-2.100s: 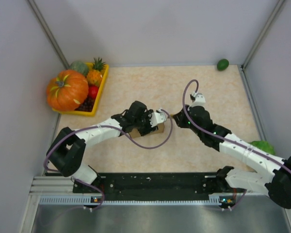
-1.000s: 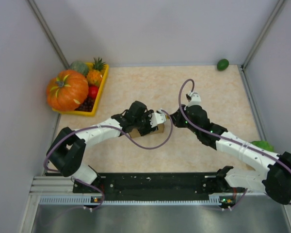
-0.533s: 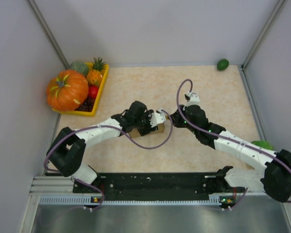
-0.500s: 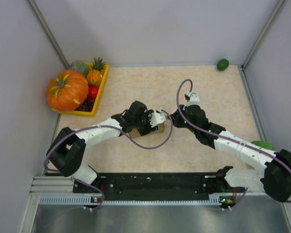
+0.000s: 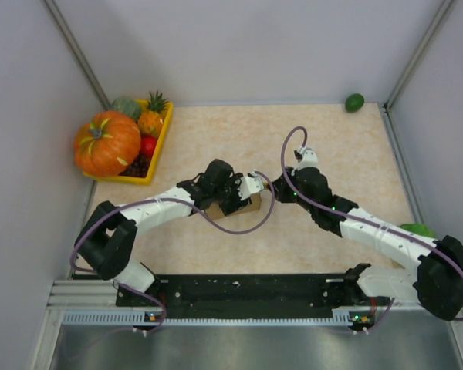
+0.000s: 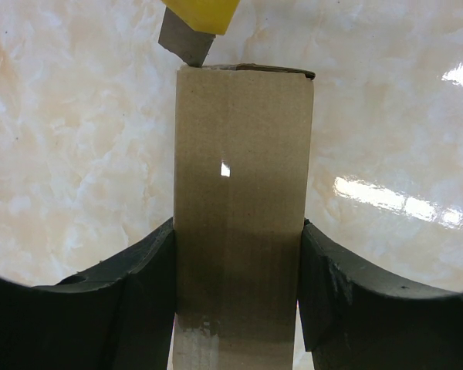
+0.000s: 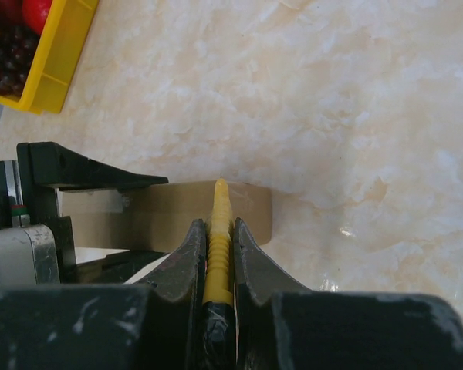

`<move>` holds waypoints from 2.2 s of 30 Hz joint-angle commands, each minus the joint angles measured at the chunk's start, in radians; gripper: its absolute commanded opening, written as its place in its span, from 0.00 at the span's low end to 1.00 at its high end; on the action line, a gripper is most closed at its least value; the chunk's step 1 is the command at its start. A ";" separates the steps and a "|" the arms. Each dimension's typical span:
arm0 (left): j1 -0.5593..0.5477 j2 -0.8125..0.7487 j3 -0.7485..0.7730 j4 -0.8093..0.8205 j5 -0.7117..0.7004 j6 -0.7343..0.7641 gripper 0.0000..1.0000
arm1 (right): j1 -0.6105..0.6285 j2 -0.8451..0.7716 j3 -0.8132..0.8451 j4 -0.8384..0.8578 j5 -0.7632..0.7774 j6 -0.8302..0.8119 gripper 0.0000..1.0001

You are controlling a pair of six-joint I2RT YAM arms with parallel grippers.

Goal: Unpack the express box

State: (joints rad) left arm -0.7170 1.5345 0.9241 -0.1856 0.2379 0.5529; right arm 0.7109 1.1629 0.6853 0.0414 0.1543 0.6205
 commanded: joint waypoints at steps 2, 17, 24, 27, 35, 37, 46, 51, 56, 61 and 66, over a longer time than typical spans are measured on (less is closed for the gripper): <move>0.014 0.055 0.002 -0.095 -0.020 -0.028 0.32 | -0.001 -0.014 -0.059 -0.081 -0.110 0.001 0.00; 0.022 0.104 0.044 -0.121 -0.086 -0.059 0.30 | -0.001 -0.080 -0.076 -0.193 -0.151 0.002 0.00; 0.024 0.113 0.052 -0.126 -0.086 -0.059 0.29 | -0.001 -0.097 -0.082 -0.222 -0.183 0.012 0.00; 0.025 0.118 0.053 -0.130 -0.092 -0.057 0.29 | -0.001 -0.108 -0.082 -0.238 -0.176 0.012 0.00; 0.024 0.115 0.058 -0.130 -0.084 -0.059 0.29 | -0.001 -0.152 -0.069 -0.299 -0.136 0.012 0.00; 0.024 0.108 0.058 -0.130 -0.075 -0.056 0.29 | 0.001 -0.166 -0.052 -0.317 -0.110 0.012 0.00; 0.021 0.084 0.102 -0.161 -0.006 -0.068 0.43 | -0.001 -0.270 0.036 -0.420 0.066 0.028 0.00; 0.021 0.069 0.142 -0.175 0.024 -0.096 0.69 | -0.025 -0.266 0.046 -0.443 0.122 0.067 0.00; 0.019 0.049 0.205 -0.173 0.063 -0.130 0.99 | -0.077 -0.212 0.045 -0.451 0.091 0.107 0.00; 0.018 -0.002 0.245 -0.153 0.087 -0.165 0.99 | -0.174 -0.148 0.039 -0.433 0.015 0.136 0.00; 0.019 -0.089 0.234 -0.078 0.029 -0.220 0.99 | -0.269 -0.074 0.010 -0.319 -0.085 0.136 0.00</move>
State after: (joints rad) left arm -0.7010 1.5513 1.1297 -0.3534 0.2962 0.3954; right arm 0.5034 1.0466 0.6880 -0.3866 0.1551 0.7391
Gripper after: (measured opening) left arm 0.987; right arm 0.086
